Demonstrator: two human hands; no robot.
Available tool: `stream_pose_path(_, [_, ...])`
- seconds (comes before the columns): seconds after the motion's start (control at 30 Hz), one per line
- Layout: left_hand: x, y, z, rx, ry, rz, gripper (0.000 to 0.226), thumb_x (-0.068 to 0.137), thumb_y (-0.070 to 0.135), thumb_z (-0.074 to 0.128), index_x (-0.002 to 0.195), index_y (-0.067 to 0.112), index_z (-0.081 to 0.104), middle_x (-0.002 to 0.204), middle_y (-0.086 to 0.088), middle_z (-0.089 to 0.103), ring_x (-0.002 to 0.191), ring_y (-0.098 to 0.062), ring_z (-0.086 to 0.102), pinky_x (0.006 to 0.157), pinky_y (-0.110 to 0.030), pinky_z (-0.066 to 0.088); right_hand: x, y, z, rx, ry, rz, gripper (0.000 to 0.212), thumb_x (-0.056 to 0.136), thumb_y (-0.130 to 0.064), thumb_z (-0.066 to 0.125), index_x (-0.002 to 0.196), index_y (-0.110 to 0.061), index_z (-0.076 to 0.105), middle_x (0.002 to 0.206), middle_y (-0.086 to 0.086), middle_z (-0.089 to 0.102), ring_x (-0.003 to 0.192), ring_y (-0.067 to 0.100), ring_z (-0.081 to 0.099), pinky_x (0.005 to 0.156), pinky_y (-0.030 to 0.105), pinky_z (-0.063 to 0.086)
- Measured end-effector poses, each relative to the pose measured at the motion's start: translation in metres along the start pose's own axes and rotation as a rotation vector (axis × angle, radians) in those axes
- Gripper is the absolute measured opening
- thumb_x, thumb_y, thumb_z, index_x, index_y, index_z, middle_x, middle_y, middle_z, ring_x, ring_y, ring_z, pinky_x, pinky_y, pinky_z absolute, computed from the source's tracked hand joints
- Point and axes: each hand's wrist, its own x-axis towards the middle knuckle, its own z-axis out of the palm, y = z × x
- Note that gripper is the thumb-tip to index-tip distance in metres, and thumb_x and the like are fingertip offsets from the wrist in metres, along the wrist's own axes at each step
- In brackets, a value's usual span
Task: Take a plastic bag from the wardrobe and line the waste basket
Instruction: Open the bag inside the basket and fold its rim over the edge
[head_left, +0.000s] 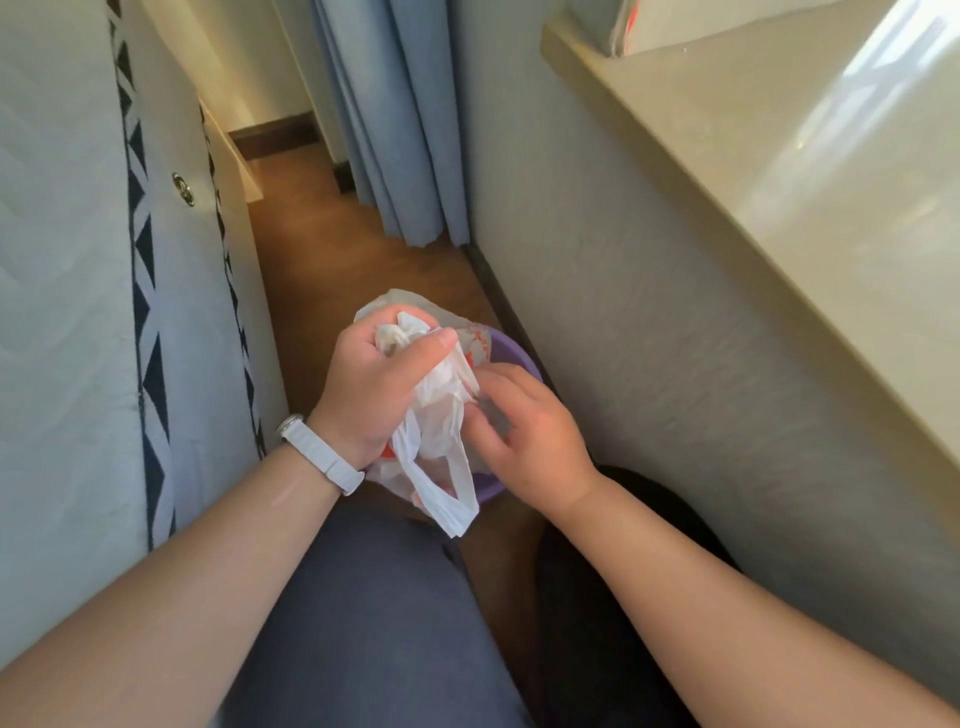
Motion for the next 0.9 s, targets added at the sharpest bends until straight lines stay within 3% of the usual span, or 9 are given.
stream_pose_path(0.17, [-0.017,0.001,0.007,-0.034,-0.011,0.027,0.011,0.08,0.03,0.067,0.081,0.021,0.06,0.07,0.005,0.06,0.073,-0.018,0.063,0.065,-0.032,0.052,-0.014,0.002,-0.001,0.025,0.031,-0.068,0.032,0.097,-0.026,0.059,0.125,-0.012,0.063,0.124,-0.001,0.066,0.118,0.014,0.059,0.097,0.04,0.052])
stream_pose_path(0.43, [-0.031,-0.005,0.011,-0.045,-0.054,0.019,0.014,0.082,0.03,0.063,0.09,0.02,0.059,0.078,0.002,0.062,0.083,-0.024,0.065,0.071,-0.032,0.055,-0.031,0.002,0.002,0.073,0.106,-0.085,0.037,0.097,-0.036,0.056,0.123,-0.012,0.065,0.123,-0.001,0.067,0.116,0.015,0.061,0.094,0.042,0.054])
stream_pose_path(0.6, [-0.017,-0.024,0.004,0.033,-0.013,-0.078,0.021,0.077,0.037,0.07,0.089,0.022,0.061,0.078,0.003,0.064,0.082,-0.022,0.067,0.07,-0.035,0.054,-0.026,0.01,0.007,0.072,-0.039,0.009,0.045,0.096,-0.046,0.045,0.127,-0.019,0.062,0.125,-0.006,0.064,0.116,0.01,0.058,0.097,0.039,0.053])
stream_pose_path(0.77, [0.003,-0.048,-0.008,0.152,0.044,-0.114,0.026,0.077,0.038,0.07,0.093,0.018,0.063,0.08,0.002,0.066,0.081,-0.023,0.069,0.067,-0.032,0.054,0.004,0.024,0.014,0.121,-0.186,0.082,0.049,0.094,-0.038,0.062,0.139,-0.028,0.047,0.139,-0.011,0.053,0.127,0.007,0.048,0.107,0.034,0.046])
stream_pose_path(0.9, [0.015,-0.069,-0.014,0.269,0.033,-0.129,0.025,0.08,0.039,0.071,0.095,0.02,0.064,0.081,0.006,0.067,0.082,-0.02,0.069,0.066,-0.028,0.055,0.031,0.044,0.037,0.062,-0.277,0.009,0.035,0.094,-0.046,0.059,0.126,-0.032,0.055,0.127,-0.014,0.06,0.115,0.005,0.055,0.096,0.035,0.053])
